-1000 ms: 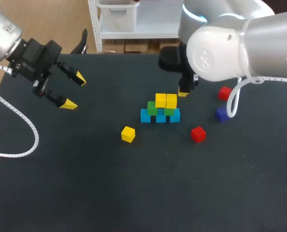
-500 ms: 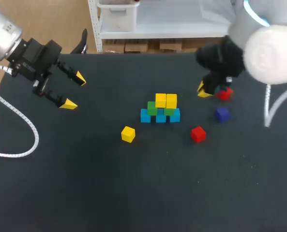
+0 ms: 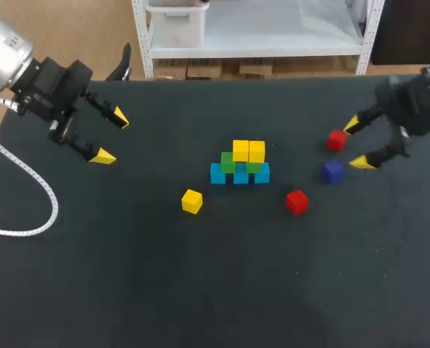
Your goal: Place the blue cubes, place green cubes on the blue cubes, place the yellow cubes on the green cubes, then place the red cubes on the yellow cubes, and place purple cube on the red cubes.
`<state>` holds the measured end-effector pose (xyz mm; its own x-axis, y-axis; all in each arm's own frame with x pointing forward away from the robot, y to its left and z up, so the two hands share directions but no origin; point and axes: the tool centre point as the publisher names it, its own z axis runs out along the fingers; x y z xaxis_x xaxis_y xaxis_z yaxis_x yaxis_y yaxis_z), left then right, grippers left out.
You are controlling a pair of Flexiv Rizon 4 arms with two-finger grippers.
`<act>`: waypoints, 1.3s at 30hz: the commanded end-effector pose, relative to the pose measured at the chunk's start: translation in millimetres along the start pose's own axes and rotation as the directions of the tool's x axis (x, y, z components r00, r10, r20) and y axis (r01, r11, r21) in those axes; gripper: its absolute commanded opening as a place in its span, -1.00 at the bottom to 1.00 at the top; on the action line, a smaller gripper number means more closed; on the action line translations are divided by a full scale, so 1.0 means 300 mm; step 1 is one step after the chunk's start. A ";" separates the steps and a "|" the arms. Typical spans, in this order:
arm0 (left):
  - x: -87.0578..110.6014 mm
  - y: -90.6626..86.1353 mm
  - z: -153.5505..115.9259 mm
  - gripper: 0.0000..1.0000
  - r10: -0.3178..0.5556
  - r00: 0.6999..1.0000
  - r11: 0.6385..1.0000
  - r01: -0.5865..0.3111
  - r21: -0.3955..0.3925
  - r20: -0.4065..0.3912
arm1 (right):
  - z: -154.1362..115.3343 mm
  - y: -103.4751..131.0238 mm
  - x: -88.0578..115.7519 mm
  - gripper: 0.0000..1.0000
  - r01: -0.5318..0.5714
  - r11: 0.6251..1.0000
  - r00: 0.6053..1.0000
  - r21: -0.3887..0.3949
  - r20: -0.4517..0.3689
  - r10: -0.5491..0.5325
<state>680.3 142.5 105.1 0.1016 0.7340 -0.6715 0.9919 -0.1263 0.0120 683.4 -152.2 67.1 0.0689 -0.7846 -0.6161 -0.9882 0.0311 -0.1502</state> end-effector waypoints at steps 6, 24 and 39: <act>0.005 0.001 -0.001 1.00 0.004 1.000 1.000 -0.004 0.000 0.003 | -0.061 -0.042 0.126 1.00 0.007 0.998 0.982 -0.064 0.187 0.005; 0.005 0.001 -0.001 1.00 0.004 1.000 1.000 -0.004 0.000 0.003 | -0.077 -0.110 0.221 1.00 0.030 0.993 0.978 -0.114 0.210 -0.005; -0.013 -0.043 0.039 1.00 0.114 0.990 0.993 -0.111 0.046 -0.084 | -0.071 -0.112 0.222 1.00 0.032 0.993 0.978 -0.118 0.208 -0.007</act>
<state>670.1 142.0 96.1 0.2012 0.7475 -0.6331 0.9747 -0.2172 0.0533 717.7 -218.6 47.9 0.1016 -0.6406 -0.7611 -0.9948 -0.0663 -0.0770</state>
